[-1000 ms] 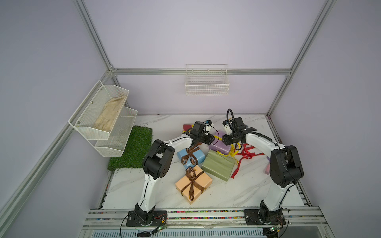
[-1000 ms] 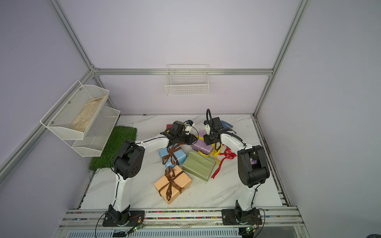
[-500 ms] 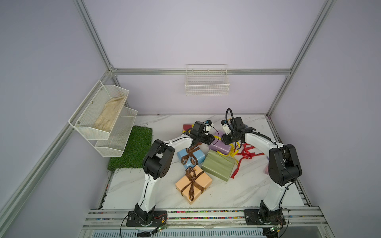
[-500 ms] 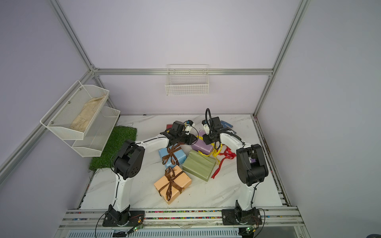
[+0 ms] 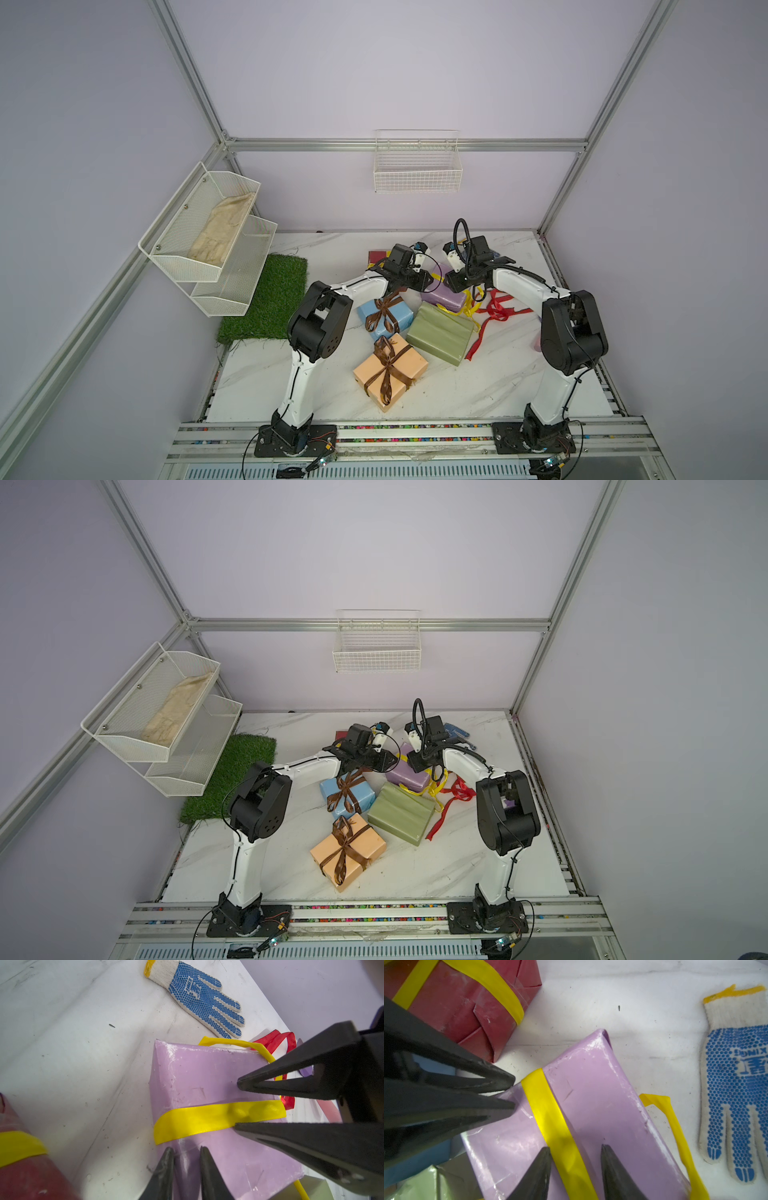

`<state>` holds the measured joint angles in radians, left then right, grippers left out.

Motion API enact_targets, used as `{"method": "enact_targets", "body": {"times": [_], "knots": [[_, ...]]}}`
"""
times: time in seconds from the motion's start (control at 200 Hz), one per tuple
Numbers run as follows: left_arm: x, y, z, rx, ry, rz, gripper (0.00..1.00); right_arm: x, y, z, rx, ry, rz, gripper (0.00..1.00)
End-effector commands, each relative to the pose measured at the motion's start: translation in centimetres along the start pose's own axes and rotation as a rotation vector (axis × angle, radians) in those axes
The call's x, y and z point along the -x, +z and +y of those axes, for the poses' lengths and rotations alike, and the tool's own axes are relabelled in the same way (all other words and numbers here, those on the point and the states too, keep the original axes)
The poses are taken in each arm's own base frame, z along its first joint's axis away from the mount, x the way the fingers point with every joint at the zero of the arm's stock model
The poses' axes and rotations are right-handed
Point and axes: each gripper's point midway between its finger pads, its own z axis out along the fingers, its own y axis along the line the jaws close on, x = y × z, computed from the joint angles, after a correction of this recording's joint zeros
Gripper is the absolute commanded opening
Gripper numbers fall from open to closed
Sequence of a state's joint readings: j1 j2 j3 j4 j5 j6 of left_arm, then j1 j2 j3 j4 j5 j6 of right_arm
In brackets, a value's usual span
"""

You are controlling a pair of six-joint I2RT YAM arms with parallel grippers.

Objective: Untie the ribbon bows on the gift boxes
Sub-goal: Pull the ribbon from the gift box.

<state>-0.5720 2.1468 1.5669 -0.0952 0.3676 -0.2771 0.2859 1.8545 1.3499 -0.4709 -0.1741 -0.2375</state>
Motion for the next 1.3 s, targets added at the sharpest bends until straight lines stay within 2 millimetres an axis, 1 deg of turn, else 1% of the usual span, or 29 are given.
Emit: {"method": "enact_targets", "body": {"times": [0.0,0.11,0.35,0.45,0.52,0.595,0.695,0.795,0.965,1.12,1.29], "knots": [[0.1,0.6,0.3,-0.006,0.006,0.002,0.24,-4.6,2.0,1.3,0.039,-0.014,0.164,0.41],[0.1,0.5,0.4,-0.005,0.004,0.001,0.24,-5.2,2.5,1.2,0.031,-0.014,0.195,0.35],[0.1,0.5,0.4,-0.004,0.002,-0.001,0.24,-6.4,3.4,1.1,0.025,0.030,0.238,0.18],[0.1,0.4,0.4,-0.003,0.002,0.000,0.23,-6.3,3.5,1.1,0.024,0.050,0.233,0.10],[0.0,0.2,0.4,-0.001,0.003,0.001,0.23,-5.6,3.3,1.1,0.036,0.066,0.213,0.06],[0.0,-0.1,0.4,0.003,0.008,-0.001,0.23,-4.5,2.8,1.2,0.054,0.093,0.179,0.00],[0.1,-0.4,0.3,0.005,0.016,-0.003,0.23,-2.3,1.7,1.6,0.092,0.124,0.114,0.00],[-0.2,-0.5,0.4,0.009,0.017,0.003,0.23,0.3,0.1,1.8,0.112,0.144,0.034,0.00],[-0.5,-0.5,0.5,0.013,0.013,0.008,0.23,4.0,-3.3,1.4,0.081,0.159,-0.073,0.00],[-0.6,-0.5,0.6,0.015,0.015,0.005,0.23,6.5,-6.5,0.5,0.019,0.175,-0.155,0.00],[-0.7,-0.6,0.7,0.015,0.016,0.007,0.24,9.4,-10.6,0.6,0.000,0.155,-0.268,0.00]]}}
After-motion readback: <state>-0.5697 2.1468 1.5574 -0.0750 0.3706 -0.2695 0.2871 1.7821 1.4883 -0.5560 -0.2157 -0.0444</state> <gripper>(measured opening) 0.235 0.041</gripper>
